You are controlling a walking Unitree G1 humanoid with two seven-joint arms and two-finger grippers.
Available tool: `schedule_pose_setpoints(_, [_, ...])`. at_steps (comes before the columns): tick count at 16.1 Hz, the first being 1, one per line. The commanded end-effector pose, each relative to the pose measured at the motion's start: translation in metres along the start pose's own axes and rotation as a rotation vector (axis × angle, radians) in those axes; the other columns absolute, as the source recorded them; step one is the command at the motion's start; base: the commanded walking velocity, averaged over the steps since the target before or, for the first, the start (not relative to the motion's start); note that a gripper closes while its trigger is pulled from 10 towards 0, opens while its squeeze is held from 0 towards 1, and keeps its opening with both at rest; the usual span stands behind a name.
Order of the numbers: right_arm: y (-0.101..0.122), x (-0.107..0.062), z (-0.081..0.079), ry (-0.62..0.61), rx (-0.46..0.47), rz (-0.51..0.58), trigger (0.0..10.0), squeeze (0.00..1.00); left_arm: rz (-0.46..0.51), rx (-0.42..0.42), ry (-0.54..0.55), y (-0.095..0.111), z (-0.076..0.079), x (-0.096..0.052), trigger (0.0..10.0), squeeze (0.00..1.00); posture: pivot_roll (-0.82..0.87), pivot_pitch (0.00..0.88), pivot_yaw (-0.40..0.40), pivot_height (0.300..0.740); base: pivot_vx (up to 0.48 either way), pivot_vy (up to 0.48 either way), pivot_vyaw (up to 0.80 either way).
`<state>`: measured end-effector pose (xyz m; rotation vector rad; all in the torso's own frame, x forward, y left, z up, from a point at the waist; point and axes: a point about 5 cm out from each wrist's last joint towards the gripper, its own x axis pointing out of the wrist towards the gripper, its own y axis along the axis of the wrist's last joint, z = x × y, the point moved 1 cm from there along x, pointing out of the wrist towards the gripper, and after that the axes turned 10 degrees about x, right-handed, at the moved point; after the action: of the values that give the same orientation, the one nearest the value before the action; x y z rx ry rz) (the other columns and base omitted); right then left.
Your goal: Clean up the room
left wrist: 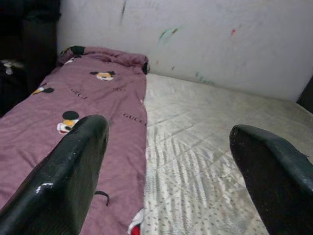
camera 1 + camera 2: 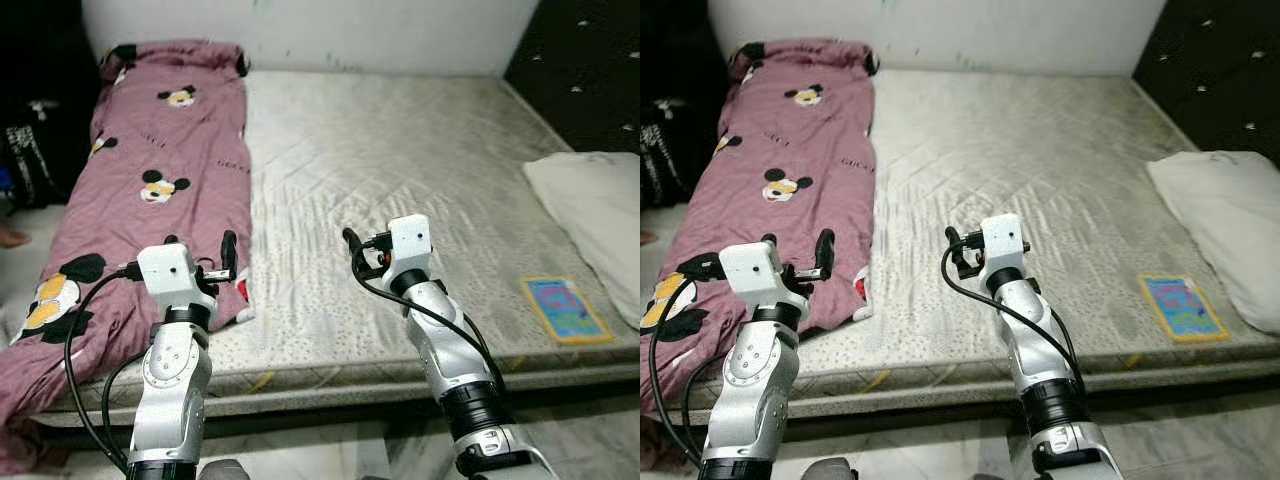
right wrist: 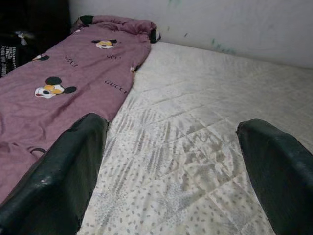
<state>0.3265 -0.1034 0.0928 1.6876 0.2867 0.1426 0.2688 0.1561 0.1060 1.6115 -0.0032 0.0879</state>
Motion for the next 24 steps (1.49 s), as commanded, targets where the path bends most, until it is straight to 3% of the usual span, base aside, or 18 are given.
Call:
schedule_pose_setpoints(1, [0.0038,0.0014,0.0032,-0.008,0.003,0.011,10.0,0.00,0.008,0.003,-0.014,0.0018,0.0021,0.0007,10.0,0.00,0.01,0.000,-0.066,0.740,0.330,0.000,0.00])
schedule_pose_setpoints(10, [0.0037,0.0021,0.0038,-0.012,0.007,0.011,10.0,0.00,-0.015,0.013,0.004,-0.0010,0.0007,0.0018,10.0,0.00,0.02,0.000,-0.066,0.740,0.105,0.000,0.00])
schedule_pose_setpoints(17, [0.0026,0.0025,0.0044,-0.012,0.005,0.006,10.0,0.00,-0.019,0.000,0.003,-0.0021,0.0014,0.0023,10.0,0.00,0.01,0.000,-0.067,0.740,0.000,0.461,0.00])
schedule_pose_setpoints(20, [0.0024,0.0027,0.0049,-0.009,0.003,0.002,10.0,0.00,-0.018,-0.001,0.004,-0.0018,0.0020,0.0023,10.0,0.00,0.01,0.000,-0.069,0.740,0.000,0.480,-0.80])
schedule_pose_setpoints(24, [0.0022,0.0030,0.0036,-0.002,-0.002,0.000,10.0,0.00,-0.016,-0.004,0.010,-0.0015,0.0013,0.0023,10.0,0.00,0.01,0.000,-0.071,0.740,0.000,0.480,0.00])
